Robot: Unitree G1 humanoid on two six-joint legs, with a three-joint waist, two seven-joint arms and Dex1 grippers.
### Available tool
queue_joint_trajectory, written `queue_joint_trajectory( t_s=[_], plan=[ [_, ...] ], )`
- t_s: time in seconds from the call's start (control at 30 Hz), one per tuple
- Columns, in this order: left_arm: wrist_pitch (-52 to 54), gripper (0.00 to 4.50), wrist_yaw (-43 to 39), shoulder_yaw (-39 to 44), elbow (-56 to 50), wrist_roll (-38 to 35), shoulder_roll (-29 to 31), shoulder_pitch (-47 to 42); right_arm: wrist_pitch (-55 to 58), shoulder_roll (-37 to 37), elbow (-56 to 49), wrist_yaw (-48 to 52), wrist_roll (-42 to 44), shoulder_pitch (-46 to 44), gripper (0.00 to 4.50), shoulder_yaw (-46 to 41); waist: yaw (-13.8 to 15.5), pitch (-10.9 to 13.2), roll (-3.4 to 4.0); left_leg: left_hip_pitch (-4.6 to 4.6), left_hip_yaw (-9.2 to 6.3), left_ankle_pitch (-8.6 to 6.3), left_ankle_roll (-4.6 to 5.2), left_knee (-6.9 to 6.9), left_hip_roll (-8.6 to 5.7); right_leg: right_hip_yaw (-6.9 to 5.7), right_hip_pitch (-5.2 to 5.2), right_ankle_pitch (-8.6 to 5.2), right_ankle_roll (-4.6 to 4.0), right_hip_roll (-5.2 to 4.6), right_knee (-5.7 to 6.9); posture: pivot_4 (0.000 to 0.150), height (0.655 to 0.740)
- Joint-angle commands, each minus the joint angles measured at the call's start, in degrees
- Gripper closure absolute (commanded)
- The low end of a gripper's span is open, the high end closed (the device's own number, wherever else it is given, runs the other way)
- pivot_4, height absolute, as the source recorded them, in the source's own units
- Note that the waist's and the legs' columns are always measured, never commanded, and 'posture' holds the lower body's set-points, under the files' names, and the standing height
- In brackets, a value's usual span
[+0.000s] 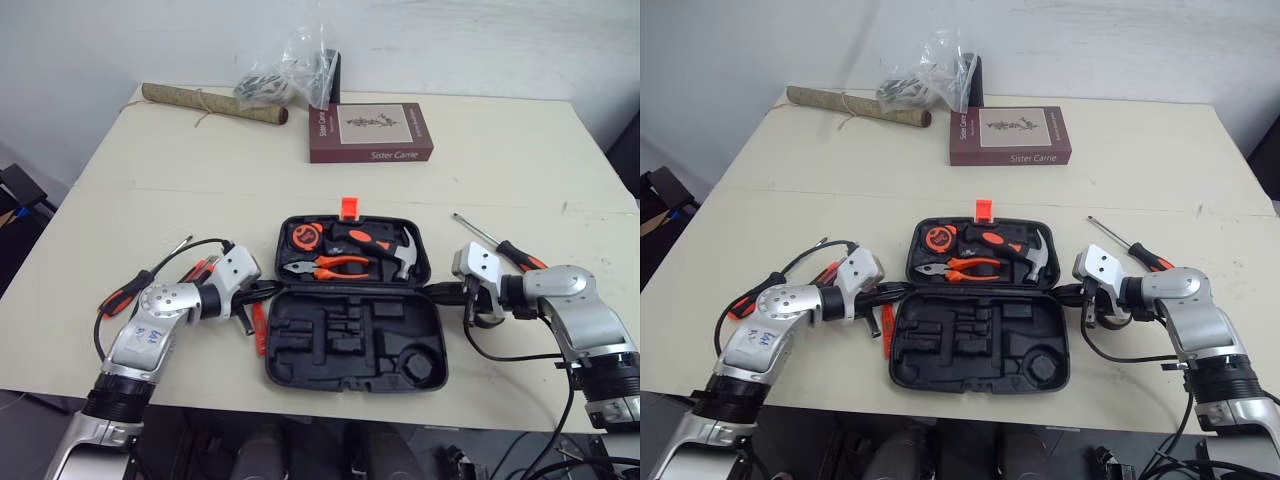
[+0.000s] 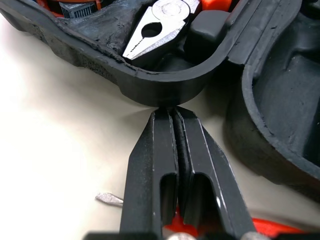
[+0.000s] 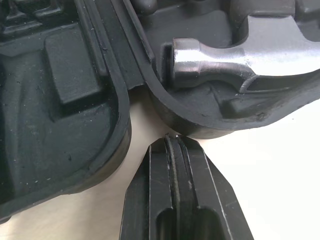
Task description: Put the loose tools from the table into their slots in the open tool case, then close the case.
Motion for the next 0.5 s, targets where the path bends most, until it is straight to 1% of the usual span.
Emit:
queue_joint_trajectory(
  t_s=[0.03, 0.1, 0.17, 0.2, 0.27, 0.3, 0.33, 0.37, 0.4, 0.43, 0.47, 0.5],
  plan=[
    [-1.7, 4.46, 1.3, 4.9, -1.7, -2.2, 0.1, -0.6, -0.3, -0.9, -1.8, -0.8, 2.1, -0.6, 4.5, -3.2, 0.0, 0.0, -0.01, -0.01, 0.0, 0.0, 0.0, 0.0, 0.0, 0.0, 0.0, 0.0, 0.0, 0.0, 0.0, 0.15, 0.74],
    [-2.5, 4.46, 0.2, 9.4, -3.8, -4.8, 1.8, 1.0, 1.6, -2.9, -3.8, 0.2, 5.1, 0.6, 4.5, -6.4, 0.0, 0.0, -0.04, -0.02, 0.0, 0.0, 0.0, 0.01, 0.01, -0.01, -0.02, 0.0, 0.0, 0.0, 0.0, 0.15, 0.74],
    [-1.6, 4.46, -2.3, 15.1, -7.1, -8.5, 5.1, 4.2, 5.9, -6.1, -6.9, 1.4, 8.8, 2.8, 4.5, -10.8, -0.1, 0.0, -0.04, -0.04, 0.0, 0.0, 0.0, -0.05, 0.02, -0.01, -0.04, 0.0, 0.0, 0.0, -0.02, 0.15, 0.74],
    [-0.8, 4.49, -3.7, 18.4, -8.8, -10.5, 7.0, 6.2, 8.4, -7.8, -8.4, 1.7, 10.7, 4.3, 4.18, -13.3, -0.2, 0.0, -0.04, -0.03, -0.01, -0.01, 0.0, -0.12, 0.02, -0.01, -0.04, 0.0, 0.0, 0.0, -0.02, 0.15, 0.74],
    [1.5, 3.94, -6.0, 28.3, -11.2, -14.6, 11.5, 11.7, 10.4, -11.3, -10.6, 1.1, 12.8, 9.5, 3.49, -20.7, -0.2, 0.0, -0.04, -0.01, 0.0, -0.01, 0.0, -0.27, 0.04, -0.01, -0.03, 0.0, 0.0, 0.01, -0.03, 0.15, 0.74],
    [2.5, 3.64, -6.4, 31.6, -11.7, -16.0, 13.0, 13.7, 10.4, -12.3, -11.2, 0.7, 13.2, 11.6, 3.0, -23.3, -0.2, 0.0, -0.05, 0.08, -0.01, -0.01, 0.0, -0.33, 0.04, -0.01, 0.04, 0.0, 0.0, 0.01, -0.06, 0.15, 0.74],
    [2.7, 3.22, -6.8, 36.5, -10.5, -15.8, 15.1, 16.5, 8.0, -12.9, -11.0, 0.3, 12.5, 15.3, 2.52, -27.3, -0.1, 0.0, -0.06, 0.08, -0.03, -0.01, 0.01, -0.35, 0.04, -0.03, 0.05, 0.0, 0.0, 0.01, -0.21, 0.15, 0.74],
    [2.7, 2.77, -6.9, 39.5, -9.6, -15.7, 16.4, 18.4, 6.2, -13.2, -11.0, 0.1, 12.1, 17.8, 2.06, -29.8, -0.1, 0.0, -0.09, 0.19, -0.05, -0.02, 0.02, -0.36, 0.03, -0.03, 0.18, 0.0, 0.0, 0.0, -0.3, 0.15, 0.74],
    [1.6, 2.26, -7.4, 43.3, -7.3, -14.8, 17.8, 21.0, 3.9, -12.7, -10.7, 0.3, 12.3, 20.7, 1.48, -33.2, -0.1, 0.0, -0.12, 0.23, -0.06, -0.03, 0.04, -0.34, 0.03, -0.04, 0.23, 0.0, 0.0, 0.0, -0.32, 0.15, 0.74],
    [0.7, 1.9, -7.7, 45.9, -5.7, -14.3, 18.8, 22.8, 2.4, -12.3, -10.5, 0.3, 12.7, 22.7, 1.06, -35.5, -0.1, 0.0, -0.12, 0.25, -0.05, -0.07, 0.1, -0.36, 0.03, -0.03, 0.27, 0.0, 0.0, -0.01, -0.34, 0.15, 0.74],
    [-0.7, 1.46, -7.9, 48.6, -2.9, -13.8, 19.5, 24.4, 0.5, -11.5, -10.1, 0.5, 13.0, 24.9, 0.61, -37.8, -0.1, 0.0, -0.12, 0.28, -0.03, -0.12, 0.2, -0.38, -0.01, -0.01, 0.28, 0.0, 0.0, -0.04, -0.35, 0.15, 0.74],
    [-3.6, 0.97, -8.1, 52.3, 2.8, -12.5, 20.6, 26.7, -2.9, -10.2, -8.3, 0.9, 13.2, 28.3, 0.04, -41.3, 0.0, 0.0, -0.12, 0.32, -0.01, -0.19, 0.32, -0.4, -0.04, 0.03, 0.3, 0.0, 0.0, -0.06, -0.35, 0.15, 0.74]
  ],
)
